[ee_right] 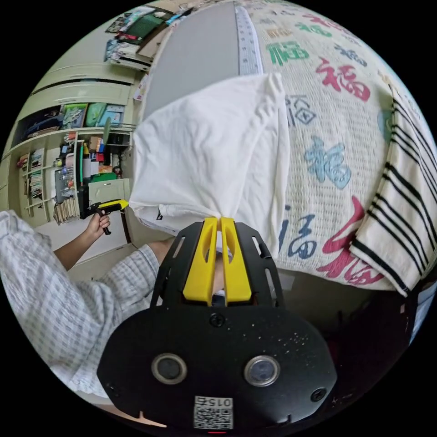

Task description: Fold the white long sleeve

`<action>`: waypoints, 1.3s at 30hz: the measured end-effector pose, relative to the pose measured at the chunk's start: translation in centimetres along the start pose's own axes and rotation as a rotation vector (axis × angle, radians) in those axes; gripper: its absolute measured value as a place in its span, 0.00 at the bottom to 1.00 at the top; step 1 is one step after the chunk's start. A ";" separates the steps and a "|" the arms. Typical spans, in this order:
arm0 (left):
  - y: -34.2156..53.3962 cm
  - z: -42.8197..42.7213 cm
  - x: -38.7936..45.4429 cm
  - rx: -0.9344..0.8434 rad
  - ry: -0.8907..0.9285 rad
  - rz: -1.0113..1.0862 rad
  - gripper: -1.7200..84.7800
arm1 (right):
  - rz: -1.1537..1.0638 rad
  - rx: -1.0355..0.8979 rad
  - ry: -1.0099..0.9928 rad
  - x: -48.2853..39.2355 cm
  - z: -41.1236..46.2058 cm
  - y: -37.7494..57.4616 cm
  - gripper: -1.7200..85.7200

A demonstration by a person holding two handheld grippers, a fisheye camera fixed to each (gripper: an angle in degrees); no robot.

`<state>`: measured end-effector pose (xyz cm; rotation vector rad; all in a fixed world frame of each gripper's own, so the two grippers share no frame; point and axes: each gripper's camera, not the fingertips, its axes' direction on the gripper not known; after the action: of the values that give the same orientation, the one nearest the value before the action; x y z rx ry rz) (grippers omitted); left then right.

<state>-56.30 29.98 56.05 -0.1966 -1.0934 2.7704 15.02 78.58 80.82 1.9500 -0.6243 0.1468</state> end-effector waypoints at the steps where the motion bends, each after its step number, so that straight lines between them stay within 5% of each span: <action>1: 0.5 1.6 -0.5 -0.043 -0.023 -0.025 0.01 | 0.029 -0.024 0.020 0.6 1.5 0.4 0.03; 9: 1.8 2.7 -2.5 -0.004 -0.025 -0.176 0.04 | 0.088 -0.003 0.025 0.2 1.8 1.0 0.06; 14: 1.5 5.0 -4.1 0.086 0.091 -0.372 0.13 | 0.092 0.062 0.275 -1.7 -0.6 1.0 0.09; 17: 1.7 6.4 -4.6 0.106 0.058 -0.444 0.12 | -0.026 0.034 0.236 -4.3 0.6 0.1 0.10; 25: 2.8 7.3 -5.5 0.102 0.067 -0.477 0.02 | -0.276 -0.221 0.334 -8.8 9.0 -2.1 0.06; 39: 5.3 5.3 -5.3 0.029 0.016 -0.404 0.02 | -0.351 -0.305 0.359 -10.5 5.9 -0.3 0.03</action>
<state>-52.61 21.59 56.63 0.0073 -0.9634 2.4176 5.18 77.25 74.01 1.6516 -0.0582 0.1660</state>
